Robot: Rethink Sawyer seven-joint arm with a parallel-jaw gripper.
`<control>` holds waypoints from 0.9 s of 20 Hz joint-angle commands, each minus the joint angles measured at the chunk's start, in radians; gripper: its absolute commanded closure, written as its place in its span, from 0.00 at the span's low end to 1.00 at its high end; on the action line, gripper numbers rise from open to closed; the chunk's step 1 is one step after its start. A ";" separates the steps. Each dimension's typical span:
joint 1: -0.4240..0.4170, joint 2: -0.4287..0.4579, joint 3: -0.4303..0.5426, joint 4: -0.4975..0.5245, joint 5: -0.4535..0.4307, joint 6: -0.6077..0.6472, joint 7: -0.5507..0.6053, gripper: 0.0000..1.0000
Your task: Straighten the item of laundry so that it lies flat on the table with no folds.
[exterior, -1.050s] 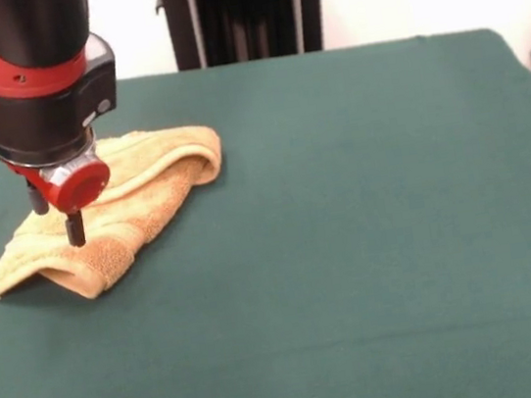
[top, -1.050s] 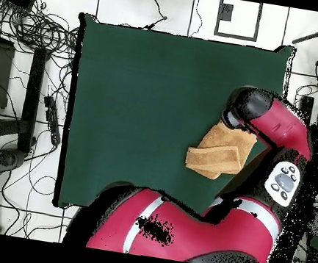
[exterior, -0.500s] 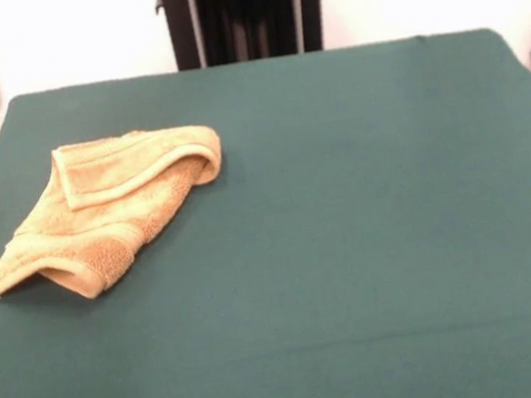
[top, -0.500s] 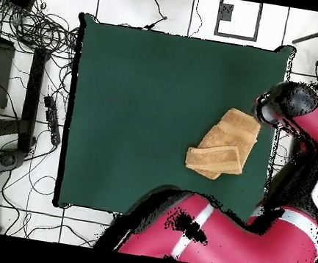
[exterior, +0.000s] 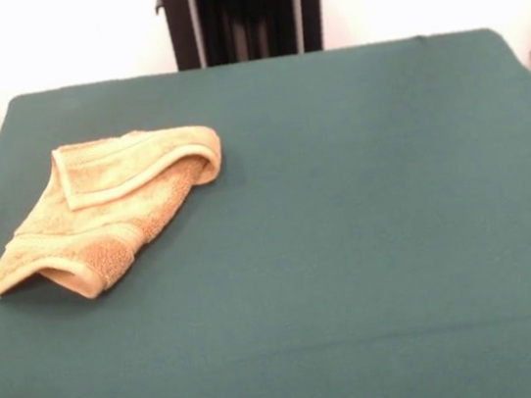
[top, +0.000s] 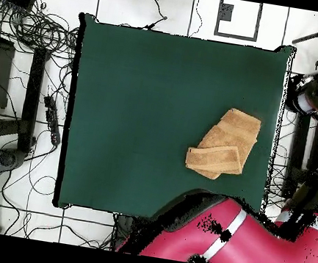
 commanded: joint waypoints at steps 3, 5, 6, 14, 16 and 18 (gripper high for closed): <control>0.050 -0.003 0.172 0.094 -0.050 -0.149 -0.058 0.00; 0.050 -0.014 0.169 0.108 -0.071 -0.178 -0.071 0.00; 0.049 -0.029 0.170 0.136 -0.069 -0.173 -0.060 0.00; 0.070 -0.151 0.208 0.385 -0.086 -0.236 -0.021 0.00; 0.081 -0.147 0.191 0.384 -0.099 -0.221 0.000 0.00; 0.093 -0.145 0.175 0.383 -0.099 -0.193 0.034 0.00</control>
